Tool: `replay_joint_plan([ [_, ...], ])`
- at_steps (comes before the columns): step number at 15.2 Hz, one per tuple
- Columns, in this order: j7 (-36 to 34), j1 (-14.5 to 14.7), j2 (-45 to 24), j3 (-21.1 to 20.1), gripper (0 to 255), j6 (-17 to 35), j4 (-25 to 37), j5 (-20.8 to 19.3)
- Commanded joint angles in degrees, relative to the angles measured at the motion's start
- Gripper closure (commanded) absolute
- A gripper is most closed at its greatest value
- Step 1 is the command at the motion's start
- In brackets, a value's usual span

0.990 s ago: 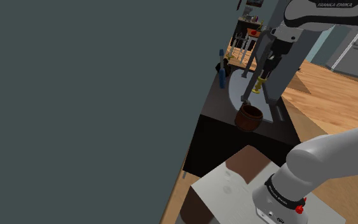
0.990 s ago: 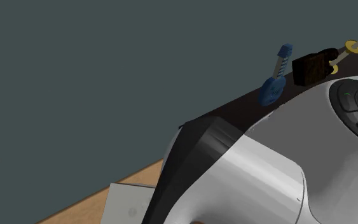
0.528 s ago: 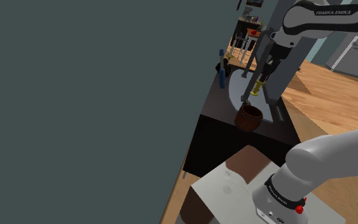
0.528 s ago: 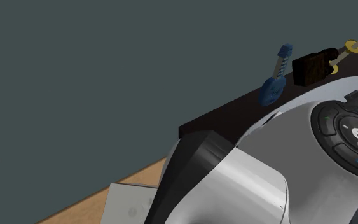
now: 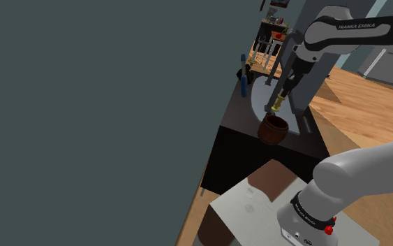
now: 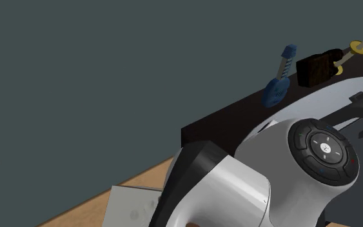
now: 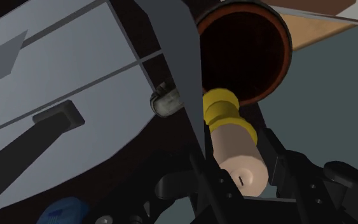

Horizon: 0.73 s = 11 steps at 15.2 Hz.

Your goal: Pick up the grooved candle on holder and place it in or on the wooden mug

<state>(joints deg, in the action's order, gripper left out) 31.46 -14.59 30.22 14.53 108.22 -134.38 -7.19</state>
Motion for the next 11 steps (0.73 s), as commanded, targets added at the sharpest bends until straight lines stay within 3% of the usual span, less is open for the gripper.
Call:
replay_joint_plan([
  [1, 0.2, -1.1, -1.5, 2.0, 255, 1.4, -2.6, 0.2],
  [11, 0.9, -2.7, -1.9, 0.8, 255, 2.8, -3.6, 0.8],
])
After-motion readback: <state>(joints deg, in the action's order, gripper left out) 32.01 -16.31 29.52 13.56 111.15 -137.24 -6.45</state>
